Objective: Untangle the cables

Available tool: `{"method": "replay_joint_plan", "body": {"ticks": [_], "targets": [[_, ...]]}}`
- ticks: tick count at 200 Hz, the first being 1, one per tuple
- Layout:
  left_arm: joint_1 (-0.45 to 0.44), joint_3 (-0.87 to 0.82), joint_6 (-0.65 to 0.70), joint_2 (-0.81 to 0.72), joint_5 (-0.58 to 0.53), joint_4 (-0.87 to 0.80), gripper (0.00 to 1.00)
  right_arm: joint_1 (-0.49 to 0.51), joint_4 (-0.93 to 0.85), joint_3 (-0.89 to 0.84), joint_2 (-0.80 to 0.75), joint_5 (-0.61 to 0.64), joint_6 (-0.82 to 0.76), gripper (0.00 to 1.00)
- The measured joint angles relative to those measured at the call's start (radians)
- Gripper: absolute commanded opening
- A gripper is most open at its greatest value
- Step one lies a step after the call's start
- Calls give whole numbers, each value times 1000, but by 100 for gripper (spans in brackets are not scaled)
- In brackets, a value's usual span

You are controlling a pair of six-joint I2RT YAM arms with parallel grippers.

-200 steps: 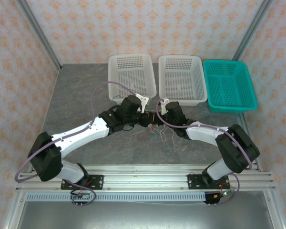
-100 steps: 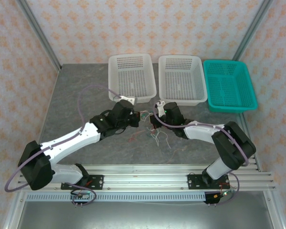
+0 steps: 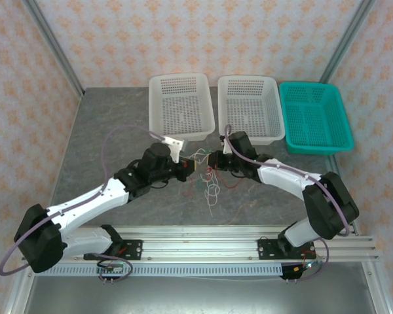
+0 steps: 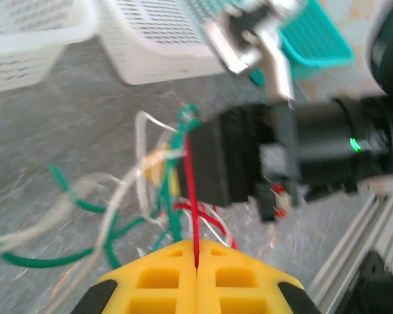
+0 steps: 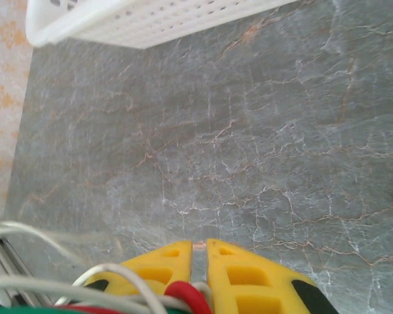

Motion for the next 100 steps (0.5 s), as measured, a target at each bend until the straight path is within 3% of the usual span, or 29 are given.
{"method": "replay_joint_plan", "body": {"ticks": [24, 74, 100], "targets": [[-36, 3, 39, 17, -41, 21, 0, -32, 2, -22, -27, -61, 75, 0], [88, -152, -27, -124, -80, 89, 0, -96, 135, -153, -142, -286, 273, 0], [137, -163, -91, -153, -74, 124, 0, -137, 184, -217, -169, -246, 344, 14]]}}
